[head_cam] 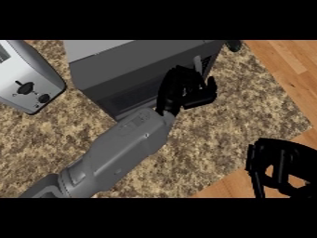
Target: Pick up the milk, place it into the microwave and close the microwave
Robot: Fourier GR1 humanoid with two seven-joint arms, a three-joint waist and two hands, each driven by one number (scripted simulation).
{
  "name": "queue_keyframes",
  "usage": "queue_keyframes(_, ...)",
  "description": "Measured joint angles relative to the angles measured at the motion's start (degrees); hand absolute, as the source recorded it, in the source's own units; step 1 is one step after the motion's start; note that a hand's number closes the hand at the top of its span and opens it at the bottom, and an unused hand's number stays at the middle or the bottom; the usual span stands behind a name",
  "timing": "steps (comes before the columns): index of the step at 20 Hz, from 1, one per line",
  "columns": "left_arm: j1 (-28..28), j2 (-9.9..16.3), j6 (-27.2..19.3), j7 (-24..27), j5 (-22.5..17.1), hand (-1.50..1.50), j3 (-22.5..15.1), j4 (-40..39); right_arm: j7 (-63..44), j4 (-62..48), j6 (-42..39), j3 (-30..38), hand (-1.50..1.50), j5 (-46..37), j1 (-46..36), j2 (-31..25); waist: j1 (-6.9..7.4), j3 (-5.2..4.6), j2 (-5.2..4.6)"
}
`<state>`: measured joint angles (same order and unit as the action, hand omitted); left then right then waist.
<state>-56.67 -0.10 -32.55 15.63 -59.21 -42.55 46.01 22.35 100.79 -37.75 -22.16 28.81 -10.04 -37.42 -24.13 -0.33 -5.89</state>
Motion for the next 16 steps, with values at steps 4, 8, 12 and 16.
queue_keyframes(4, 0.36, -0.01, 4.77, 0.35, -3.06, 1.50, -0.17, 0.16, 0.03, 2.12, 0.99, -1.45, 1.50, -0.27, 2.31, 1.10, 1.21, 0.10, 0.25)
queue_keyframes(8, 0.81, -0.01, 9.11, 1.22, -4.95, 1.50, -0.70, -0.40, 0.12, 4.32, 2.42, -2.43, 1.50, -0.81, 4.70, 1.96, 2.33, 0.14, 0.61)
queue_keyframes(12, 1.36, 0.00, 13.20, 2.22, -6.31, 1.50, -1.45, -1.10, -0.09, 6.83, 4.42, -3.71, 1.50, -1.66, 6.92, 3.22, 3.53, 0.12, 0.95)
queue_keyframes(16, 1.97, 0.01, 16.96, 3.21, -7.30, 1.50, -2.04, -2.02, -0.45, 9.54, 6.30, -5.07, 1.50, -2.94, 9.07, 4.12, 4.46, 0.09, 1.27)
